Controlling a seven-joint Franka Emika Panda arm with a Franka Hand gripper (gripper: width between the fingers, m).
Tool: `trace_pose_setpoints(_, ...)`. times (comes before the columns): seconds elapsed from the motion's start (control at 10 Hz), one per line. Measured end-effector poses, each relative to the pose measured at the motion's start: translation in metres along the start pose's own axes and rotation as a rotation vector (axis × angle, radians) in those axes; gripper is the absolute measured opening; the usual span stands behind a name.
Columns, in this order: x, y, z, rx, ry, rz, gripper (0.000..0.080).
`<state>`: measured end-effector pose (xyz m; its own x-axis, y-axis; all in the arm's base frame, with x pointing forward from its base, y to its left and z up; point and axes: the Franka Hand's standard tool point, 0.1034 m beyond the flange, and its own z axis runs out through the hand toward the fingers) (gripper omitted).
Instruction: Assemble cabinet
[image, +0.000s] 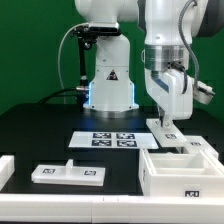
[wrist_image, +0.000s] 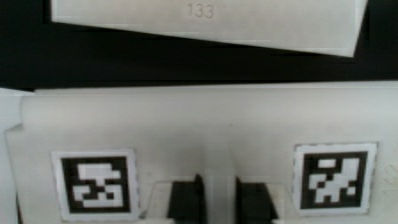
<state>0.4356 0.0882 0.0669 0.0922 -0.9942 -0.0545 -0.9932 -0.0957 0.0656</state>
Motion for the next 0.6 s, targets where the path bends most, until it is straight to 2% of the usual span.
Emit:
trace_pose_setpoints(0.1,-0.006,0.001,0.001,-0.008,-0.001,-0.004,0.0064)
trace_pose_setpoints(0.2,-0.01,-0.001,-0.003,-0.042,-0.007,0.05,0.0064)
trace_pose_setpoints(0.3,-0.018,-0.005,-0.005,-0.04,0.03,0.071,0.0064)
trace_pose_setpoints(0.6,-0.042,0.003,0.005,-0.06,0.104,0.033,0.0064)
